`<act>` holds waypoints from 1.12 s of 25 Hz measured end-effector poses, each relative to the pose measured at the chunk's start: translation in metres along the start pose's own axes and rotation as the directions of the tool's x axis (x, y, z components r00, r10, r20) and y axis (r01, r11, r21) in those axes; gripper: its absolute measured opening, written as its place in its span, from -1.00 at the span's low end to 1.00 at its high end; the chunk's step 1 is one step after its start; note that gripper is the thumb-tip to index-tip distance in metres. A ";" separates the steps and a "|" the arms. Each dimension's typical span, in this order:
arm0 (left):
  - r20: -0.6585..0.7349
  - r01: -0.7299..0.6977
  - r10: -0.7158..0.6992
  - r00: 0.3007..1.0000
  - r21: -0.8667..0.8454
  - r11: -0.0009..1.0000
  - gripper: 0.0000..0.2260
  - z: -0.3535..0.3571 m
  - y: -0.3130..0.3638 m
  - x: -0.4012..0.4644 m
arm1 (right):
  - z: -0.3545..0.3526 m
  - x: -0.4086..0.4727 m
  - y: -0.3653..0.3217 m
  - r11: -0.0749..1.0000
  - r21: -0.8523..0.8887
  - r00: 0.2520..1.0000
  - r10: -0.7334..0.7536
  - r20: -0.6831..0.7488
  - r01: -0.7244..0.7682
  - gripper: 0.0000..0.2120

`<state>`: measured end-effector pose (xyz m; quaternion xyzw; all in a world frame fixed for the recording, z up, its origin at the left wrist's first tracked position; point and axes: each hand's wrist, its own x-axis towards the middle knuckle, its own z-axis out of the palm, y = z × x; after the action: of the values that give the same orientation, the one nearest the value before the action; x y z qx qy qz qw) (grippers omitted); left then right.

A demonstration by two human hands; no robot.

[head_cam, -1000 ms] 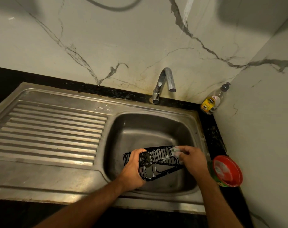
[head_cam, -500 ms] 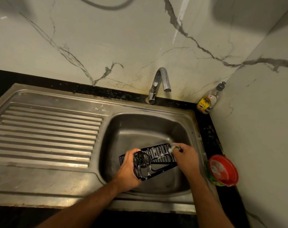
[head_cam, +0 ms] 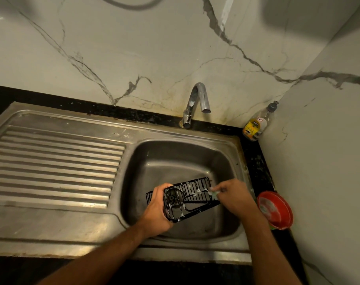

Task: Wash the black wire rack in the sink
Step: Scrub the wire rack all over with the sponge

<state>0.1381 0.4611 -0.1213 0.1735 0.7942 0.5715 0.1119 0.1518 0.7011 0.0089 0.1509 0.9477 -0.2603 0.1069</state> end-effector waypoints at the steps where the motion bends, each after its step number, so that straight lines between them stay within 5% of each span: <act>1: -0.004 -0.003 0.002 1.000 -0.004 1.000 -0.10 0.000 0.000 0.000 | 0.002 0.005 -0.005 1.000 0.018 0.998 -0.014 -0.057 0.015 -0.78; 4: 0.001 0.001 -0.001 1.000 -0.024 1.000 -0.09 -0.001 0.001 -0.001 | 0.018 0.009 -0.012 0.992 0.124 0.975 0.048 -0.217 -0.021 -0.77; 9: 0.005 0.017 -0.017 1.000 -0.033 0.999 -0.12 0.000 0.001 -0.001 | 0.025 -0.016 0.001 0.992 0.097 0.972 0.105 -0.208 -0.086 -0.82; 13: -0.015 0.034 -0.035 0.999 -0.048 0.998 -0.10 -0.001 -0.002 0.001 | 0.044 -0.029 -0.018 0.950 0.292 0.932 0.202 -0.302 -0.111 -0.74; 15: -0.005 0.037 -0.038 0.999 -0.055 0.998 -0.09 -0.001 -0.003 0.000 | 0.054 -0.037 -0.033 0.948 0.315 0.943 0.152 -0.295 -0.054 -0.72; 19: -0.043 0.042 -0.045 0.998 -0.064 0.997 -0.17 0.000 -0.001 0.002 | 0.074 -0.051 -0.059 0.970 0.098 0.944 -0.192 -0.267 0.224 -0.70; 22: -0.043 0.045 -0.048 0.998 -0.053 0.998 -0.13 -0.002 -0.003 0.002 | 0.075 -0.046 -0.054 0.948 -0.005 0.908 -0.306 -0.286 0.318 -0.67; 26: -0.024 0.056 -0.059 0.998 -0.088 0.995 -0.07 0.000 -0.006 0.002 | 0.049 -0.023 -0.035 0.980 0.105 0.909 -0.116 -0.399 0.171 -0.74; 28: -0.026 0.063 -0.065 0.998 -0.089 0.994 -0.08 0.000 -0.006 0.002 | 0.050 -0.022 -0.042 0.976 0.106 0.915 -0.136 -0.379 0.189 -0.74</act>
<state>0.1358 0.4599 -0.1267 0.1345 0.7750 0.6045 0.1260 0.1641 0.6357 -0.0078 0.1251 0.9394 -0.3011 -0.1062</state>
